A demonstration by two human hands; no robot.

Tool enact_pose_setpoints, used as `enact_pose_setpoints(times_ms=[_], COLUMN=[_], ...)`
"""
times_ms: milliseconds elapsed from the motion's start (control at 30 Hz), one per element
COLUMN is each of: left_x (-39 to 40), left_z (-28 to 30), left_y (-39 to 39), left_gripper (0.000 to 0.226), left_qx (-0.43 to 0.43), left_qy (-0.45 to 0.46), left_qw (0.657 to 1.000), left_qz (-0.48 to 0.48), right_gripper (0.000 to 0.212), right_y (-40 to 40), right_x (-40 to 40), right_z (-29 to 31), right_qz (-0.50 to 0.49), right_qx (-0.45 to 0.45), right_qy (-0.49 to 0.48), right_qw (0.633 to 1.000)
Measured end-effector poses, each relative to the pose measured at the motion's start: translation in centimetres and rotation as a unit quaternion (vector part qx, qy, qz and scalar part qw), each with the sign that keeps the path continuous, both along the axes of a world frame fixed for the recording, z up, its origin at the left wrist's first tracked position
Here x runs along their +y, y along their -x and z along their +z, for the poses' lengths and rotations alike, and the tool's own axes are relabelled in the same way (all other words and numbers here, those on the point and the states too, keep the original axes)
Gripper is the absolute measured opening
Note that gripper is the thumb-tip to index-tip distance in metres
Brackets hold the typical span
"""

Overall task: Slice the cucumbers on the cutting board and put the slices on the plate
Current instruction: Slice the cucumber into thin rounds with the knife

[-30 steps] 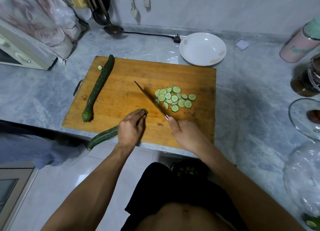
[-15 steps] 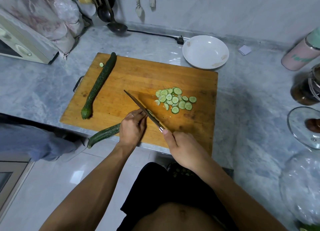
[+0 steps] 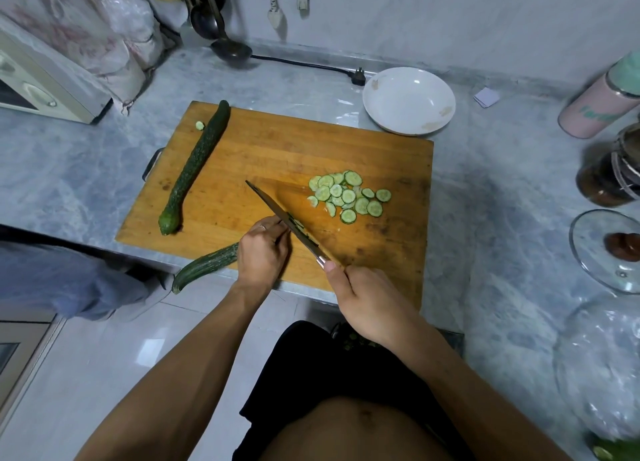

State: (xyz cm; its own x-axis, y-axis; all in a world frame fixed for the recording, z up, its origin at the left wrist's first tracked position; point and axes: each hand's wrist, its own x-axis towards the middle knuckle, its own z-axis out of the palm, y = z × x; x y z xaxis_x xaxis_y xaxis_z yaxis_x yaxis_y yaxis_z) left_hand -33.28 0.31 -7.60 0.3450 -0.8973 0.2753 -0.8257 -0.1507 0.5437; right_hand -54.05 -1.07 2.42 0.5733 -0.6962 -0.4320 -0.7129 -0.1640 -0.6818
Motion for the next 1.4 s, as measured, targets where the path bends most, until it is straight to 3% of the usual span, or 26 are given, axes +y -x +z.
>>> enact_pose_setpoints(times_ms=[467, 634, 1000, 1401], left_x=[-0.1, 0.4, 0.6, 0.0], left_z=[-0.5, 0.4, 0.5, -0.8], left_y=[0.1, 0.2, 0.6, 1.5], left_gripper=[0.02, 0.018, 0.02, 0.021], left_qx=[0.005, -0.045, -0.04, -0.032], left_qy=[0.009, -0.008, 0.005, -0.006], left_qw=[1.0, 0.999, 0.999, 0.999], left_qz=[0.014, 0.007, 0.015, 0.025], right_gripper=[0.06, 0.06, 0.066, 0.069], right_y=[-2.5, -2.6, -1.1, 0.6], right_x=[-1.0, -1.0, -2.8, -1.9], right_z=[-2.0, -2.4, -1.2, -0.2], right_qz=[-0.033, -0.034, -0.015, -0.009], right_qx=[0.012, 0.004, -0.008, -0.019], right_qy=[-0.039, -0.024, 0.031, 0.019], right_qw=[0.999, 0.999, 0.999, 1.0])
